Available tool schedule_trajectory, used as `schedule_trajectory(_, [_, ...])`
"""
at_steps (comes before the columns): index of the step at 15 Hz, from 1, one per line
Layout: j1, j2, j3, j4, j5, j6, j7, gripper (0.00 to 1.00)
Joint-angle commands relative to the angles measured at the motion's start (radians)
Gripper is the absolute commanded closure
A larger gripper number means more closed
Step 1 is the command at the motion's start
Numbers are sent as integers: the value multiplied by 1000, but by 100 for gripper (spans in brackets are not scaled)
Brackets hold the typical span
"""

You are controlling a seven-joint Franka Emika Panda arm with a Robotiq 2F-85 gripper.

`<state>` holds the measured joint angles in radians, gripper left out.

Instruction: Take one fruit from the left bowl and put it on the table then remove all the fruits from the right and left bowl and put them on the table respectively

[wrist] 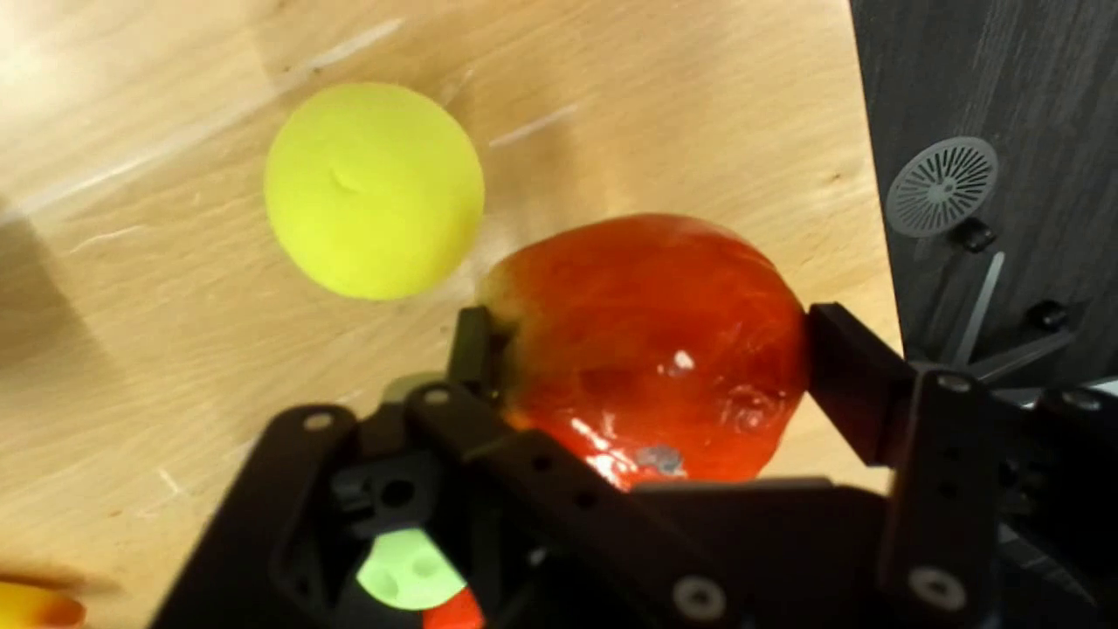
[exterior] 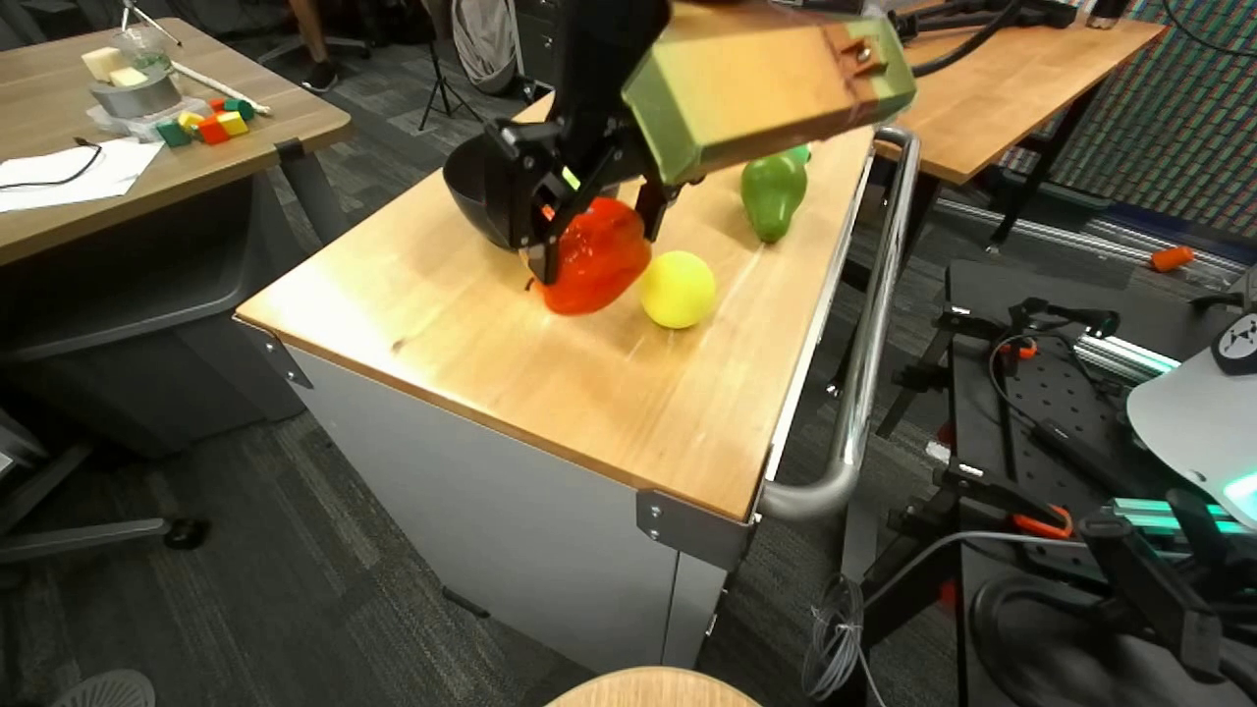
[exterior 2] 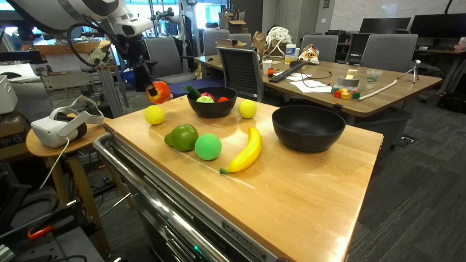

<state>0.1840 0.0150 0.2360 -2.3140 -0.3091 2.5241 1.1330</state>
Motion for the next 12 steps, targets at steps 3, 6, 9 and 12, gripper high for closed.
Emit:
schedule_trajectory(3, [36,132,-29,51,-63,99,0,39])
schedule_trajectory(6, [54,148,-40,88,-45,87,-18,4])
schedule_trajectory(9, [73,134,-50,120,-55,53,-23,0])
schedule_trajectory(12, [80,101,-64,170,-65,-7,-20,0])
